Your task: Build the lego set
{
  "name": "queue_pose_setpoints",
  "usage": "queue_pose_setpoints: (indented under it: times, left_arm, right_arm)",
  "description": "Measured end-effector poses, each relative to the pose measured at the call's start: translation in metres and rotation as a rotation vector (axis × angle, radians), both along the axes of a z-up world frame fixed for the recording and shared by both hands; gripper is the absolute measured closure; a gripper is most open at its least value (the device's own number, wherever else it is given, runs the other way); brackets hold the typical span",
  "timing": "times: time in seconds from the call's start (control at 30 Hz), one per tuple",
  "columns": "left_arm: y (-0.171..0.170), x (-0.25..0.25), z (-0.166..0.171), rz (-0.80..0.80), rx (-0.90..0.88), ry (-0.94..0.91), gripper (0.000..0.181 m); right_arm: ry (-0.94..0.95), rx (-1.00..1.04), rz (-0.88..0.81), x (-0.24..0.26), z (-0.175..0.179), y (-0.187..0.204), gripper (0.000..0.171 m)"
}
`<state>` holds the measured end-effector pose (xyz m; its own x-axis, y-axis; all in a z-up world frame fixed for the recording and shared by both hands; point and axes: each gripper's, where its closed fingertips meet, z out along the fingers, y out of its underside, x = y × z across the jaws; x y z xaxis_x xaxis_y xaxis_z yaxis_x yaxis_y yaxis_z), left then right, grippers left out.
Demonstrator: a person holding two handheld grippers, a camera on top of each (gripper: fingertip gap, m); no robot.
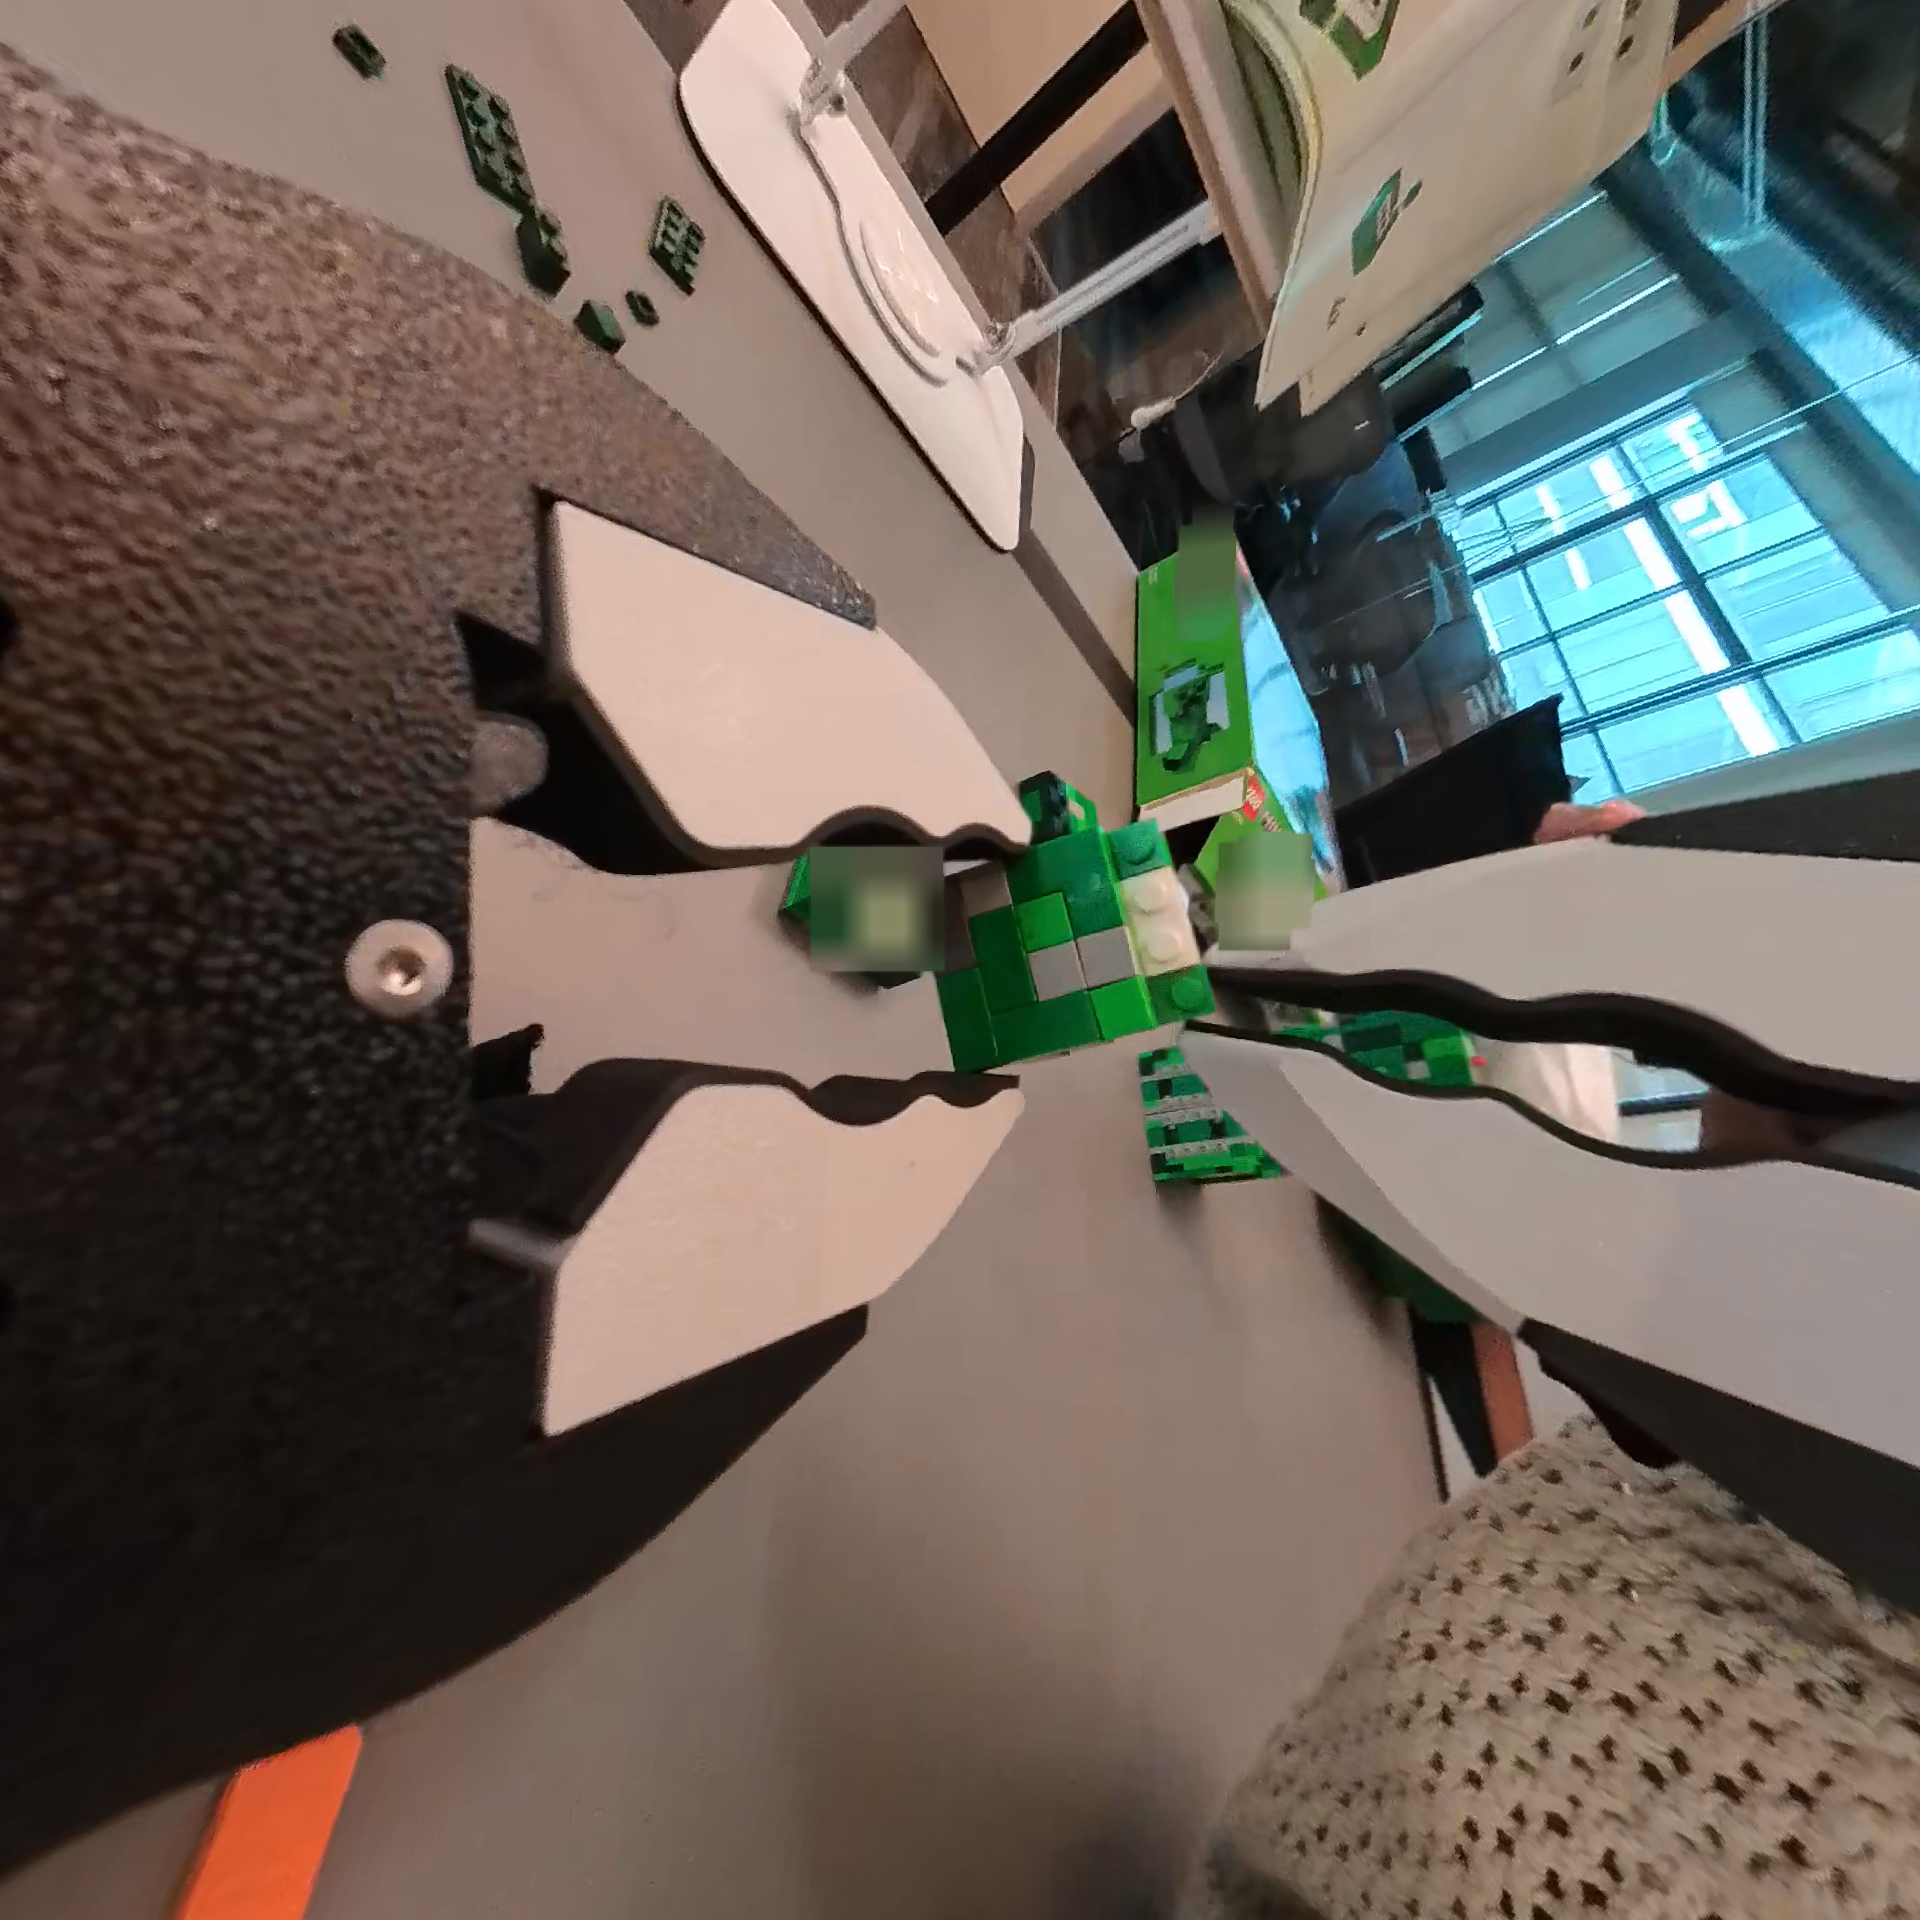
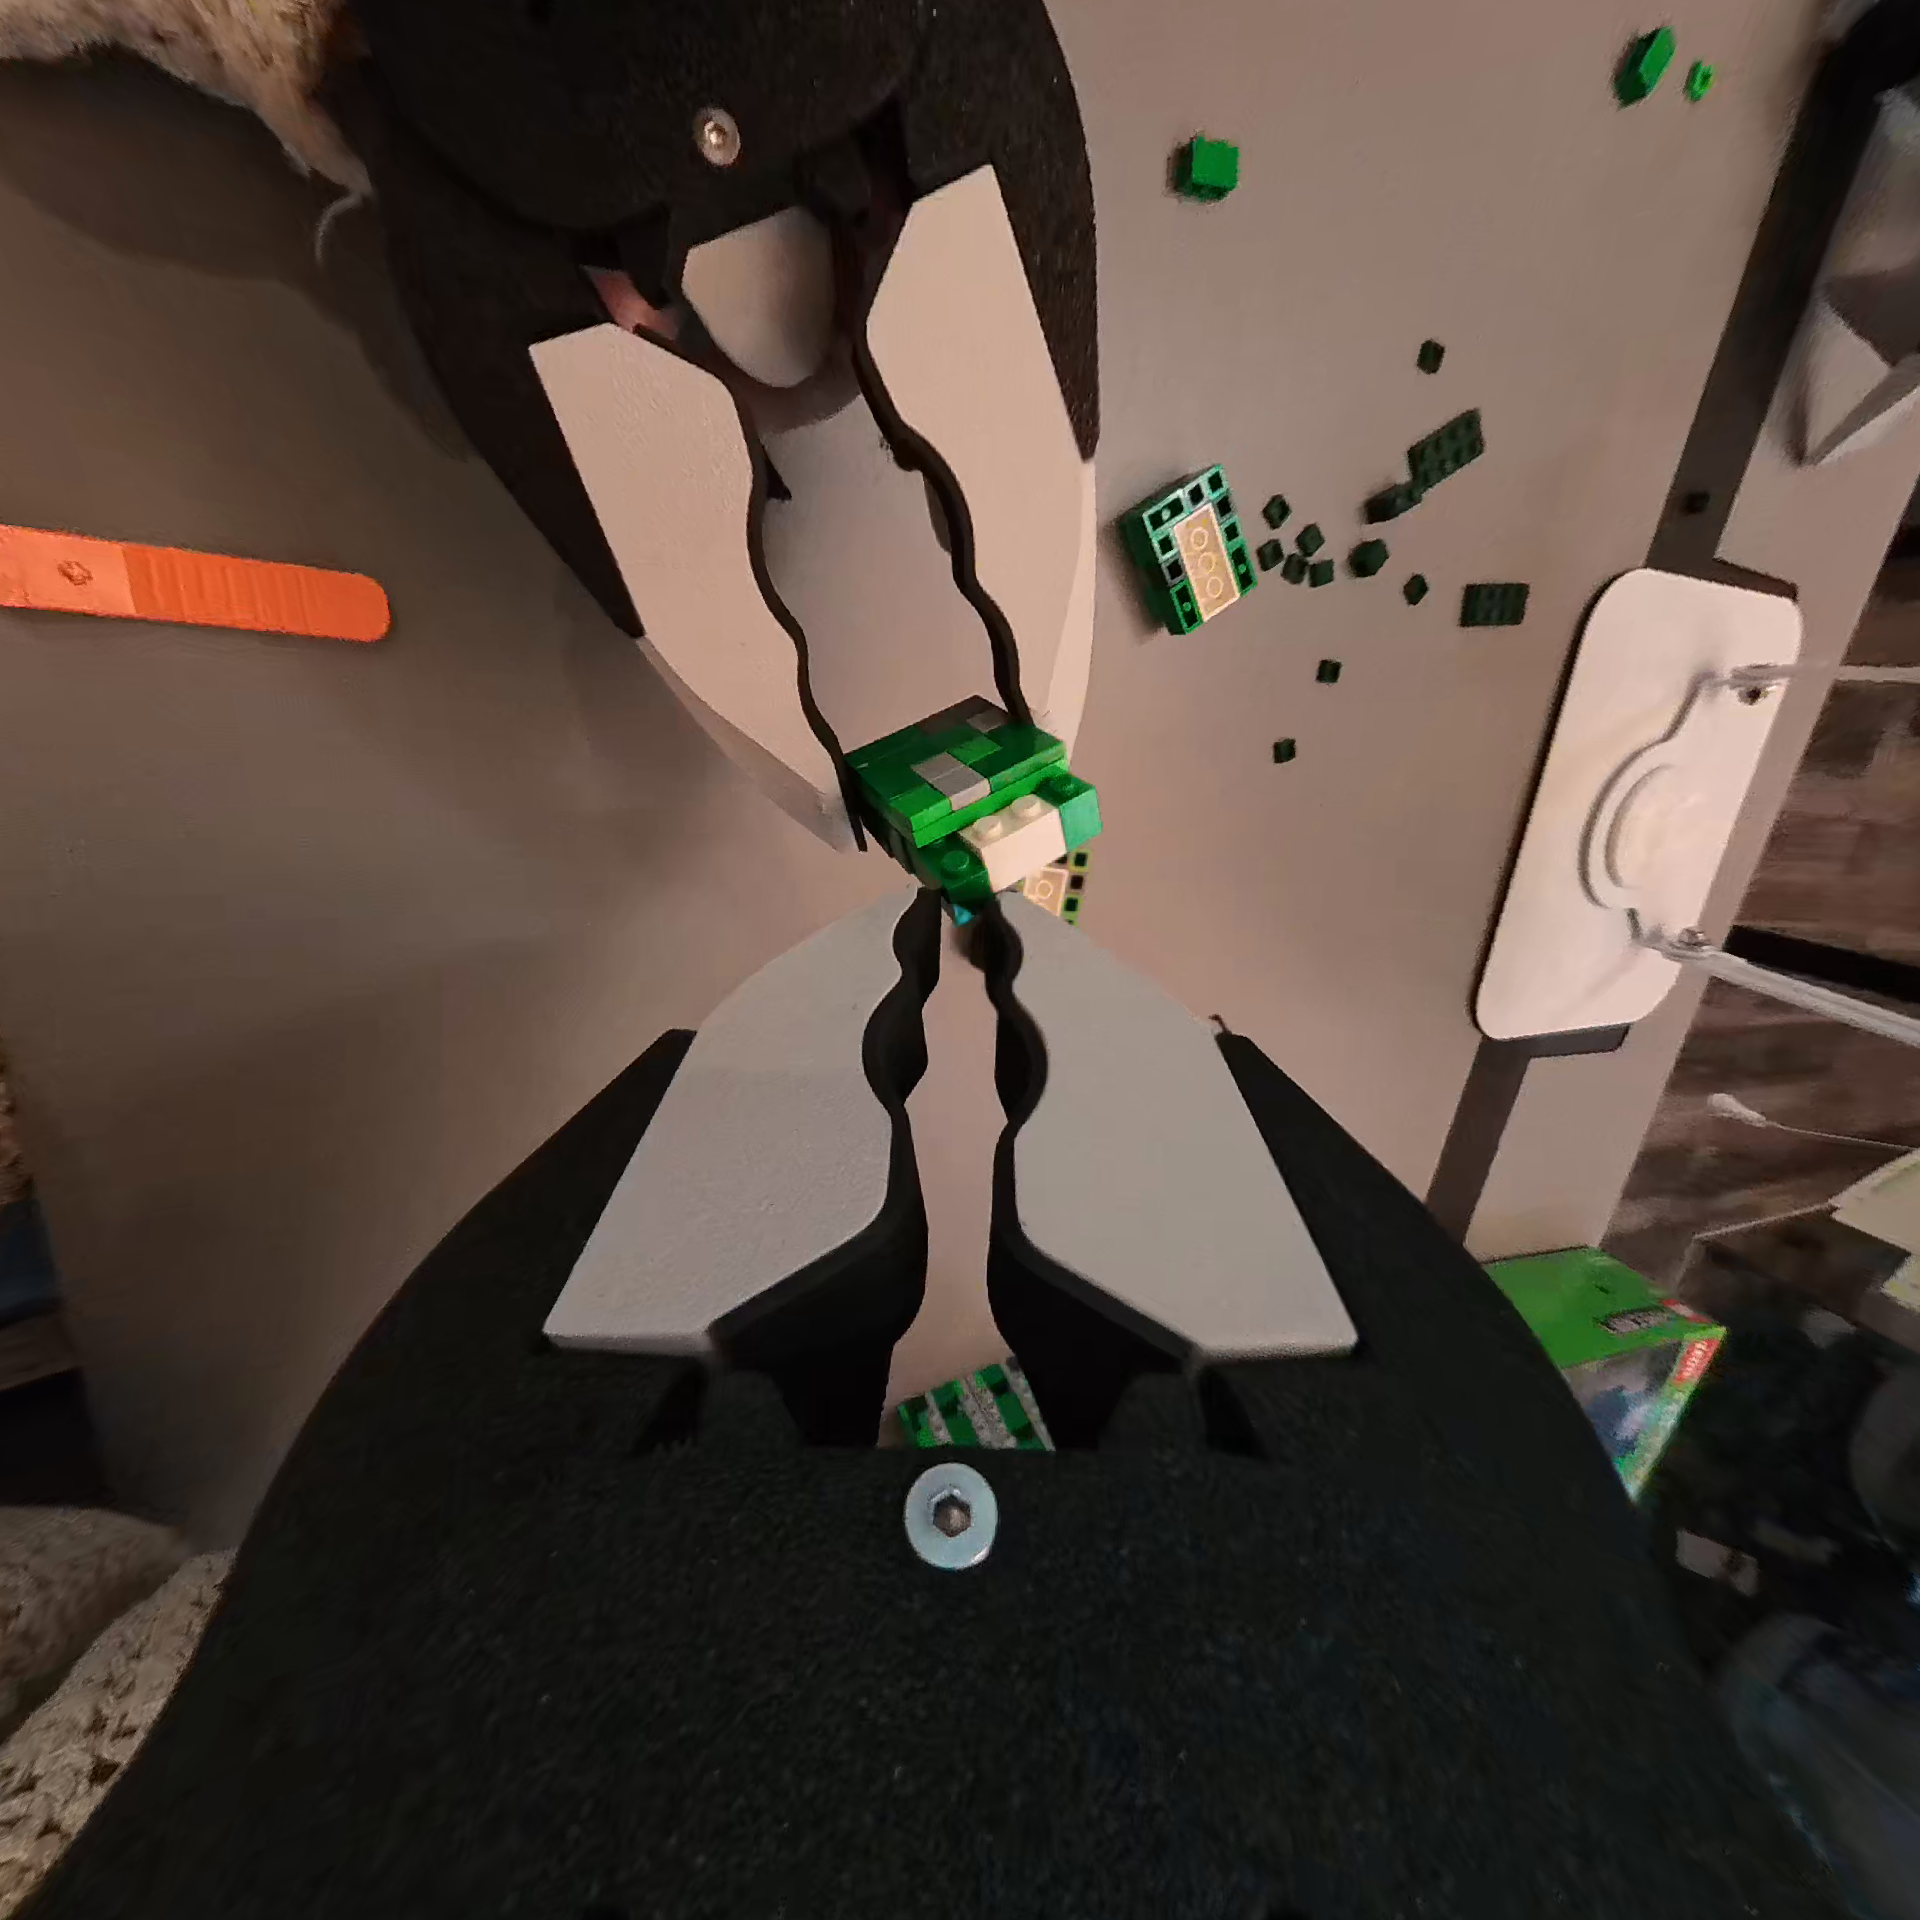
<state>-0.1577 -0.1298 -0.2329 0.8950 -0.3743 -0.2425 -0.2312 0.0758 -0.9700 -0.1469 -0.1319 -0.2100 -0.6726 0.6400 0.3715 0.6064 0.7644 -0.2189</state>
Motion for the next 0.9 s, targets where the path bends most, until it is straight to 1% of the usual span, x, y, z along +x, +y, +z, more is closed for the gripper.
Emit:
queue_pose_setpoints:
  times: [0.23, 0.47, 0.5, 0.57, 0.6, 0.63, 0.67, 0.7, 0.77, 0.83, 0.9]
  left_arm:
    - [-0.002, -0.005, 0.01, 0.019, 0.05, -0.042, 0.143]
    - [-0.008, -0.013, 0.026, 0.049, 0.141, -0.101, 0.143]
    - [-0.01, -0.015, 0.03, 0.06, 0.169, -0.104, 0.143]
    - [-0.015, -0.02, 0.04, 0.099, 0.241, -0.1, 0.143]
    - [-0.018, -0.024, 0.045, 0.128, 0.279, -0.093, 0.143]
    - [-0.021, -0.028, 0.049, 0.163, 0.316, -0.087, 0.143]
    - [-0.023, -0.033, 0.053, 0.192, 0.345, -0.084, 0.143]
    - [-0.025, -0.035, 0.056, 0.203, 0.36, -0.081, 0.143]
    - [-0.023, -0.044, 0.052, 0.254, 0.342, -0.073, 0.143]
    - [-0.02, -0.051, 0.047, 0.292, 0.316, -0.058, 0.144]
    - [-0.019, -0.056, 0.045, 0.307, 0.31, -0.067, 0.143]
  right_arm:
    - [0.052, 0.0, 0.01, -0.006, 0.01, -0.006, 0.161]
    - [0.199, -0.07, -0.012, -0.014, 0.022, -0.012, 0.152]
    - [0.246, -0.1, -0.019, -0.016, 0.026, -0.013, 0.152]
    - [0.395, -0.205, -0.064, -0.025, 0.036, -0.019, 0.144]
    - [0.512, -0.292, -0.117, -0.032, 0.043, -0.023, 0.135]
    - [0.637, -0.396, -0.179, -0.038, 0.05, -0.026, 0.131]
    - [0.72, -0.506, -0.212, -0.041, 0.051, -0.032, 0.136]
    - [0.779, -0.58, -0.228, -0.041, 0.049, -0.037, 0.136]
    - [0.881, -0.609, -0.288, -0.039, 0.045, -0.03, 0.135]
    - [0.923, -0.629, -0.333, -0.035, 0.039, -0.02, 0.132]
    - [0.971, -0.608, -0.375, -0.026, 0.036, -0.001, 0.137]
